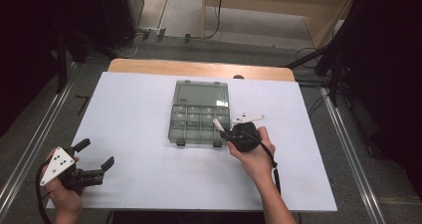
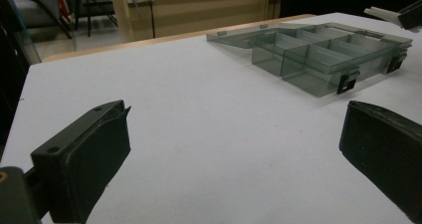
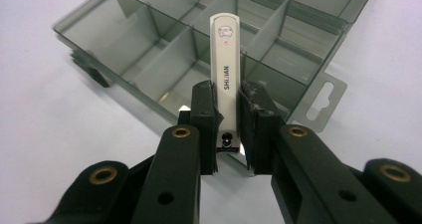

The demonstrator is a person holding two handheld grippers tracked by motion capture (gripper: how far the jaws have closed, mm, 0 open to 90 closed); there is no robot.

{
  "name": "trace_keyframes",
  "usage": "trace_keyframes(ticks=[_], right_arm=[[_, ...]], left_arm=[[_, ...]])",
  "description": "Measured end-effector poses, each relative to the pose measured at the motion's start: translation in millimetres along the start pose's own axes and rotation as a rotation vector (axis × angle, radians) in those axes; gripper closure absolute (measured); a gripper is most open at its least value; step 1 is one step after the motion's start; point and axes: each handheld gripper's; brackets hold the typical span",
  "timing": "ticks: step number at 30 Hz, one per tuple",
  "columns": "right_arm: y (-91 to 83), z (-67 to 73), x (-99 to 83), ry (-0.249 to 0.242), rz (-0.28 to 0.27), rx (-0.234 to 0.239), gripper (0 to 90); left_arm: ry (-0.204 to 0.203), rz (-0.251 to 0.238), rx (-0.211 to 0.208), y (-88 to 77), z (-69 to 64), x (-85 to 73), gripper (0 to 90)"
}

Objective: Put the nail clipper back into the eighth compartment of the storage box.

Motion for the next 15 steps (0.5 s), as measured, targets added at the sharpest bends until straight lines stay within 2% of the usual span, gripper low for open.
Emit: trace_keyframes(ticks=[6, 8, 9, 11, 12, 15], right_arm=[[8.7, -6.4, -5.0, -0.034, -0.011, -0.025, 79.0], [9.7, -6.9, -6.2, -0.044, -0.023, -0.058, 75.0], [8.7, -7.5, -6.3, -0.041, -0.043, -0.062, 61.3], [5.0, -7.8, -6.0, -0.027, -0.069, -0.051, 45.6], [2.8, -8.4, -6.0, -0.012, -0.071, -0.043, 34.2], [-3.5, -9.5, -9.1, 0.005, -0.092, -0.041, 11.7]], left_arm=[[0.002, 0.002, 0.001, 0.1, 0.0, 0.0, 0.0], [0.0, 0.001, 0.001, 0.1, 0.0, 0.0, 0.0], [0.0, 0.0, 0.0, 0.0, 0.0, 0.0, 0.0], [0.001, 0.0, 0.0, 0.0, 0.1, 0.0, 0.0], [0.002, 0.001, -0.001, 0.0, 0.1, 0.0, 0.0], [0.002, 0.0, 0.0, 0.2, -0.2, -0.1, 0.0]])
Point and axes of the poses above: each handheld gripper's, and its own axes: y roughly forward along the jaws, x roughly out of its top, z roughly to its left, and after that the axes turned 7 degrees about -z, right-handed
